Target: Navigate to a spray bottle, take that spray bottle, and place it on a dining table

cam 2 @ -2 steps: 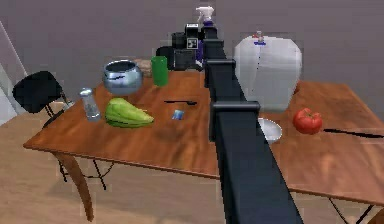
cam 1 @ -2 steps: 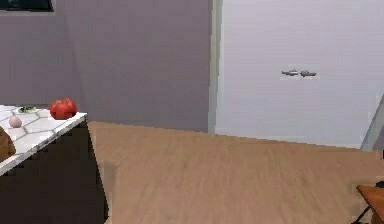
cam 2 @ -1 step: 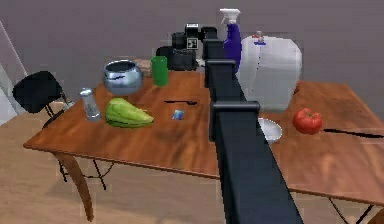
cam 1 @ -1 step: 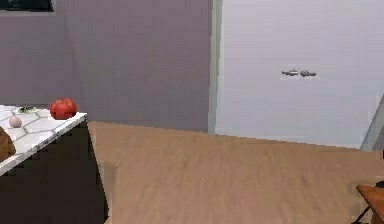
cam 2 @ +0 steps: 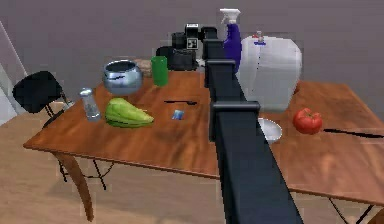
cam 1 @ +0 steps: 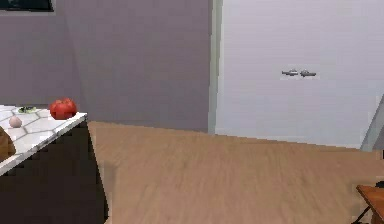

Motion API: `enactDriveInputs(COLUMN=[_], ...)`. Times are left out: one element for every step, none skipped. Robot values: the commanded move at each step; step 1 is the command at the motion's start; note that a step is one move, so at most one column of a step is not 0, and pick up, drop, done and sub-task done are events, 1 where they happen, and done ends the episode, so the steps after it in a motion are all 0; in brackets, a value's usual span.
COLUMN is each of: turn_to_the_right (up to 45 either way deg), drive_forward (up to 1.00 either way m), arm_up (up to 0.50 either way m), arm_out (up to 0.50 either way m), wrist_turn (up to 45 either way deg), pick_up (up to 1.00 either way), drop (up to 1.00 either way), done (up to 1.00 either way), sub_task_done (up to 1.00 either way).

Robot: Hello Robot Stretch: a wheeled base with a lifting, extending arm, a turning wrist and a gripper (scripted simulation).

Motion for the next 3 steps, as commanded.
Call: enactDriveInputs(turn_to_the_right=[0.0, 0.0, 0.0], drive_forward=[0.0, 0.0, 0.0], arm_up=[0.0, 0.0, 0.0], arm_out=[0.0, -0.1, 0.0], wrist_turn=[0.0, 0.0, 0.0], pick_up=[0.0, 0.0, 0.0], drop=[1.0, 0.0, 0.0], done=[0.0, 0.0, 1.0], sub_task_done=[0.0, 0.0, 0.0])
